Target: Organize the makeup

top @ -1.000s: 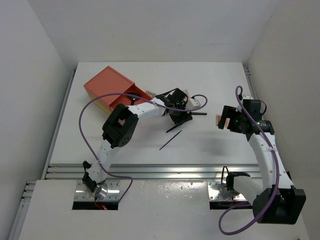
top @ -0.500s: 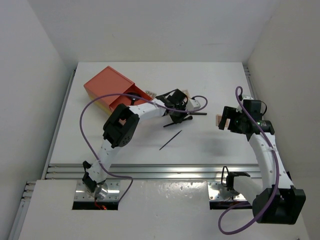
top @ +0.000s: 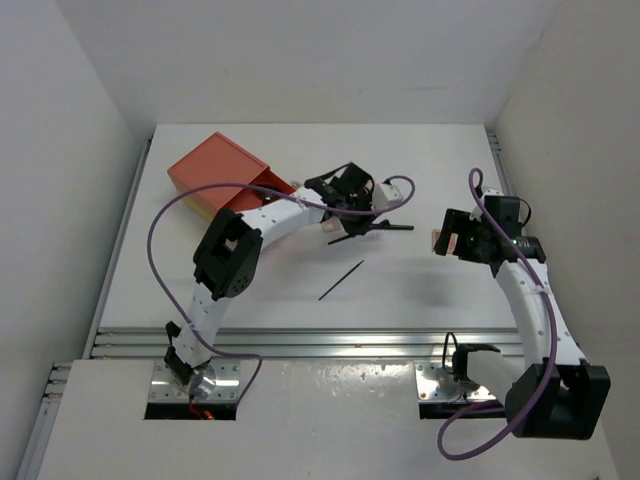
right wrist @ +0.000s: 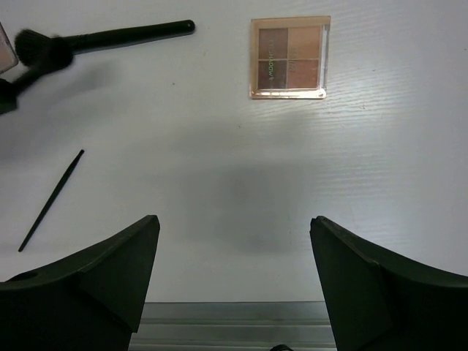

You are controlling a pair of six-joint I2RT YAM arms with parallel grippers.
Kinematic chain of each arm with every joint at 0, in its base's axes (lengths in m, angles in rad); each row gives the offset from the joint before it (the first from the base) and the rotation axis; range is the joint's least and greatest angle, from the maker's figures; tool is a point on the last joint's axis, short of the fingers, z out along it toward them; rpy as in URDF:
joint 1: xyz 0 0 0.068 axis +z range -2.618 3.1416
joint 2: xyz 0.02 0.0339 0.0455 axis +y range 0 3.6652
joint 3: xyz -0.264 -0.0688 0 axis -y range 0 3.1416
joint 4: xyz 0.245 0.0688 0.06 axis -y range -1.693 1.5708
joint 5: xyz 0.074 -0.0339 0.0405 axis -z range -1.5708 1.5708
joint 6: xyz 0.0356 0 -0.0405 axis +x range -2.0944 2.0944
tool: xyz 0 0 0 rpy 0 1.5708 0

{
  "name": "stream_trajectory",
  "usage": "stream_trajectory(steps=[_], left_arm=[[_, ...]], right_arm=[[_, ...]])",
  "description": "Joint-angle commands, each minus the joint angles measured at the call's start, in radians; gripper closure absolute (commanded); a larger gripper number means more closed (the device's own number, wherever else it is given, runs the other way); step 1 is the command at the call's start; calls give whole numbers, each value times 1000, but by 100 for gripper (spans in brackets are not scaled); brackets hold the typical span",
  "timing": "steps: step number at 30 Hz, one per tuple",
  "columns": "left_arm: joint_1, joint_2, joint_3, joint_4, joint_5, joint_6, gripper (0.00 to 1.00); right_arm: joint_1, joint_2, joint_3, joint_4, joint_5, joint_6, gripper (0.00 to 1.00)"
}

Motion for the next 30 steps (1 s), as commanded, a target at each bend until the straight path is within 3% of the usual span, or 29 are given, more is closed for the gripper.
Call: stream_trajectory(steps=[1,8,15,22,30], left_arm=[[38,-154,122,15,47,-37,100],[152,-301,135,6,-57,-114,100],[336,-468,-121,18,-88,-186,100],[427,-534,-400,206,-31,-146,100],[493,-543,-496,216,-10,-114,100]], right_arm=[[-1,44,13,84,-37,32,16],[50,201,77,149,-77,67,17],[128,298,146,155,-74,55,17],[152,308,152,149,-51,56,17],[160,310,172,116,-19,35,17]])
